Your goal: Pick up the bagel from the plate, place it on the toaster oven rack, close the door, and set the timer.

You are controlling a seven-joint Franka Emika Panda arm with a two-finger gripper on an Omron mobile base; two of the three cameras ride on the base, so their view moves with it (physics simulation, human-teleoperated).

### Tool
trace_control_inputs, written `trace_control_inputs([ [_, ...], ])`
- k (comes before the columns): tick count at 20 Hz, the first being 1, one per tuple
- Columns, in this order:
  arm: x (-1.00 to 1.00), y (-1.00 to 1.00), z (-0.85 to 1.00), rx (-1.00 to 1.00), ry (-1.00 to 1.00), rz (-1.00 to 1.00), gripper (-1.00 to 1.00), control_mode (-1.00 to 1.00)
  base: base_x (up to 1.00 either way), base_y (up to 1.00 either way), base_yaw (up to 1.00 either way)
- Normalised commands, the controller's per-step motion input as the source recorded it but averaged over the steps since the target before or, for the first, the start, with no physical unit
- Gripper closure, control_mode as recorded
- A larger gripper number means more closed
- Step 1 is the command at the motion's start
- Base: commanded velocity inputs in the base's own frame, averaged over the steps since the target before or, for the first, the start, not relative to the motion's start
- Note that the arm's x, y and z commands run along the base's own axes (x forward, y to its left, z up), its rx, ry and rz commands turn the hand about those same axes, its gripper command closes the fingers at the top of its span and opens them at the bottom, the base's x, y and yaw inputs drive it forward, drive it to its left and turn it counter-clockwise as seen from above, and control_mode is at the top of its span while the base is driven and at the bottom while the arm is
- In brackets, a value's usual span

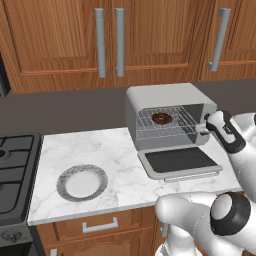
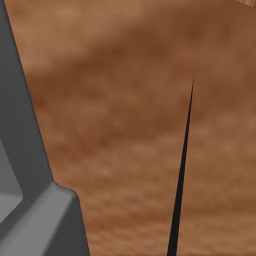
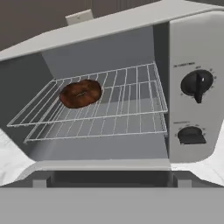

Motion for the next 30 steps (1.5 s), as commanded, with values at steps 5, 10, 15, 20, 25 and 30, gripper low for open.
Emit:
trace_control_inputs([
  [5,-0.23,-0.28,-0.12,0.00,-0.13,0.10,-1.00,-1.00,0.00,0.00,0.00],
  [10,-0.22,-0.18,-0.20,0.00,-0.23,0.16,-1.00,-1.00,0.00,0.00,0.00],
  [15,-0.12,-0.06,-0.21,0.00,-0.28,0.18,-1.00,-1.00,0.00,0.00,0.00],
  [20,-0.05,0.00,-0.29,0.00,-0.27,0.19,-1.00,-1.00,0.00,0.00,0.00],
  [25,0.00,0.00,-0.27,0.00,-0.22,0.13,-1.00,-1.00,0.00,0.00,0.00],
  [30,0.00,-0.06,-0.25,0.00,-0.05,0.01,-1.00,-1.00,0.00,0.00,0.00],
])
